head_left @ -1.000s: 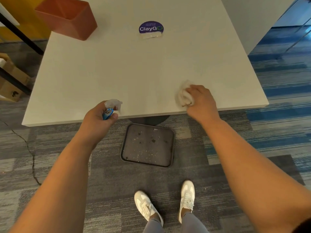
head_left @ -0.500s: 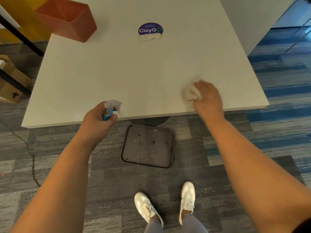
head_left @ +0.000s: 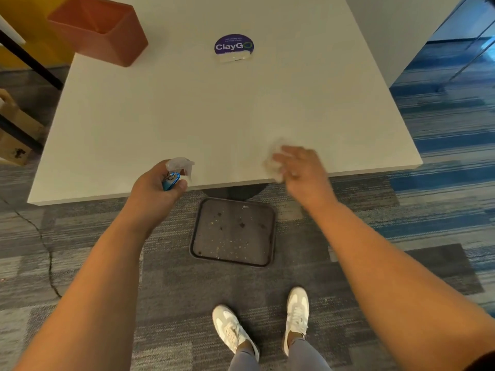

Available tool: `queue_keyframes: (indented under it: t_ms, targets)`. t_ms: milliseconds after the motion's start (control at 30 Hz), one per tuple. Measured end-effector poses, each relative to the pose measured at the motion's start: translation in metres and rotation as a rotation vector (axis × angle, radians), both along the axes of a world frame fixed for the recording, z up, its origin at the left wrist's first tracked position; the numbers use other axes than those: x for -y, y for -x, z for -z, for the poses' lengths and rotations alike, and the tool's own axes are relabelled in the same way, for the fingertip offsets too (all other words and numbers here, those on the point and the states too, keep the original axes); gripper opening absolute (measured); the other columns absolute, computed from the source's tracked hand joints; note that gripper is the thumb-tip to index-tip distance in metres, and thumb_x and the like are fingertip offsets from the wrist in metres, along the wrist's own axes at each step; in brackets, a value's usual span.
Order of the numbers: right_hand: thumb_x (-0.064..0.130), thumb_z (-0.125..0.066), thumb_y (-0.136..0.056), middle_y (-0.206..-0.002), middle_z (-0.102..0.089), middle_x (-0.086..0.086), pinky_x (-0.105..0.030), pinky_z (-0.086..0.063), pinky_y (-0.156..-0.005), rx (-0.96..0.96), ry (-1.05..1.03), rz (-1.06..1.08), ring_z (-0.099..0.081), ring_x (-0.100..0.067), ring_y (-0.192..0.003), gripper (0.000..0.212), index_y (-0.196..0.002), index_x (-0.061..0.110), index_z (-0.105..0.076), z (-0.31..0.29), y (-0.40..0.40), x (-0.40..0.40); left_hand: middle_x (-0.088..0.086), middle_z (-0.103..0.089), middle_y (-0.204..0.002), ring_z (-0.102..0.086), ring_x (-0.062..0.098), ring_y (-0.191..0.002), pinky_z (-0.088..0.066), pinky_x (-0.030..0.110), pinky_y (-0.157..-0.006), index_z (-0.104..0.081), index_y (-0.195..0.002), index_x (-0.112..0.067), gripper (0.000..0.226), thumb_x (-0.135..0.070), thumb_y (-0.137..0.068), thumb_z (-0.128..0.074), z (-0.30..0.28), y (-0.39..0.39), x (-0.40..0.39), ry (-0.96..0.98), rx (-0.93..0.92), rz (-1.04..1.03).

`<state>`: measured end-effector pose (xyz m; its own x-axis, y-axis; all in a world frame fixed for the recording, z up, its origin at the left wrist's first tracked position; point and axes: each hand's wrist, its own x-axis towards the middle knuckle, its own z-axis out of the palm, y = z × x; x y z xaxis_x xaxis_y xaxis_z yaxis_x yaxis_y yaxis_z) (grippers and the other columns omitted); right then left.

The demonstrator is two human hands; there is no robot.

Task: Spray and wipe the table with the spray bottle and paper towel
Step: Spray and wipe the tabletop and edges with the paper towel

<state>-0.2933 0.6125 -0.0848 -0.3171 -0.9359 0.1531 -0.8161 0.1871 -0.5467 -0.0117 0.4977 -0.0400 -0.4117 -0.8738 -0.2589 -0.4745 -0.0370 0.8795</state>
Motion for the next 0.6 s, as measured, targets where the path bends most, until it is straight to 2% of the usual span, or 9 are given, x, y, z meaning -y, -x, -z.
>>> queue_keyframes:
  t_ms: [67,167,233,300,367,400,500,600]
  targets:
    - [0.015,-0.051,-0.091,-0.135,-0.05,-0.014,-0.047,-0.038,-0.101,-0.069,0.012,0.219,-0.042,-0.036,-0.119,0.033,-0.123,0.017,-0.06,0.004,0.041,-0.001,-0.014,-0.059,-0.128,-0.054,0.002,-0.114,-0.042,0.029,-0.09,-0.064,-0.116,-0.033,0.028,-0.014,-0.096,-0.058,0.001,0.002,-0.002,-0.003,0.004,0.001]
    - [0.018,-0.051,-0.092,-0.136,-0.049,-0.016,-0.047,-0.041,-0.101,-0.171,-0.135,0.335,-0.047,-0.039,-0.118,0.035,-0.126,0.016,-0.057,0.01,0.056,0.0,-0.013,-0.059,-0.127,-0.054,0.008,-0.115,-0.045,0.034,-0.092,-0.063,-0.117,-0.035,0.031,-0.014,-0.097,-0.058,0.004,0.003,-0.006,-0.001,0.023,0.016]
    - [0.009,-0.055,-0.088,-0.138,-0.048,-0.012,-0.041,-0.035,-0.104,-0.201,-0.161,0.241,-0.047,-0.036,-0.119,0.043,-0.129,0.019,-0.055,0.015,0.03,-0.002,-0.012,-0.059,-0.126,-0.055,0.01,-0.114,-0.046,0.034,-0.09,-0.063,-0.116,-0.038,0.032,-0.013,-0.097,-0.058,0.003,0.006,-0.008,0.008,0.031,0.031]
    - [0.001,-0.06,-0.081,-0.139,-0.047,-0.011,-0.047,-0.035,-0.103,-0.167,-0.128,0.012,-0.043,-0.038,-0.119,0.05,-0.126,0.021,-0.058,0.017,-0.003,-0.007,-0.01,-0.06,-0.127,-0.056,0.011,-0.114,-0.047,0.034,-0.091,-0.063,-0.115,-0.039,0.033,-0.013,-0.096,-0.058,0.001,0.01,-0.01,0.01,0.03,0.034]
    - [0.001,-0.059,-0.082,-0.137,-0.051,-0.01,-0.051,-0.038,-0.1,-0.084,-0.105,-0.16,-0.044,-0.039,-0.115,0.043,-0.12,0.019,-0.064,0.014,-0.015,-0.016,-0.009,-0.06,-0.128,-0.056,0.011,-0.115,-0.047,0.036,-0.095,-0.063,-0.116,-0.04,0.032,-0.015,-0.096,-0.058,-0.001,0.014,-0.011,0.017,0.035,0.042]
    - [0.002,-0.057,-0.084,-0.136,-0.052,-0.009,-0.051,-0.036,-0.101,-0.052,-0.082,-0.149,-0.043,-0.038,-0.115,0.04,-0.12,0.019,-0.064,0.009,-0.01,-0.02,-0.008,-0.06,-0.128,-0.056,0.011,-0.114,-0.047,0.036,-0.095,-0.063,-0.117,-0.04,0.033,-0.015,-0.096,-0.059,-0.002,0.016,-0.011,0.021,0.036,0.044]
    - [0.008,-0.051,-0.088,-0.139,-0.049,-0.006,-0.049,-0.032,-0.107,-0.061,-0.005,0.166,-0.038,-0.035,-0.122,0.039,-0.123,0.023,-0.06,0.001,0.033,-0.028,-0.008,-0.059,-0.128,-0.056,0.011,-0.112,-0.047,0.035,-0.092,-0.063,-0.116,-0.039,0.031,-0.015,-0.096,-0.058,-0.004,0.02,-0.014,0.026,0.031,0.03]
    - [0.007,-0.049,-0.088,-0.141,-0.045,-0.012,-0.052,-0.039,-0.101,-0.105,-0.104,0.388,-0.039,-0.038,-0.121,0.042,-0.125,0.022,-0.058,0.004,0.072,-0.033,-0.008,-0.059,-0.128,-0.056,0.014,-0.114,-0.048,0.039,-0.095,-0.064,-0.113,-0.04,0.031,-0.014,-0.097,-0.058,-0.003,0.023,-0.019,0.019,0.02,0.025]
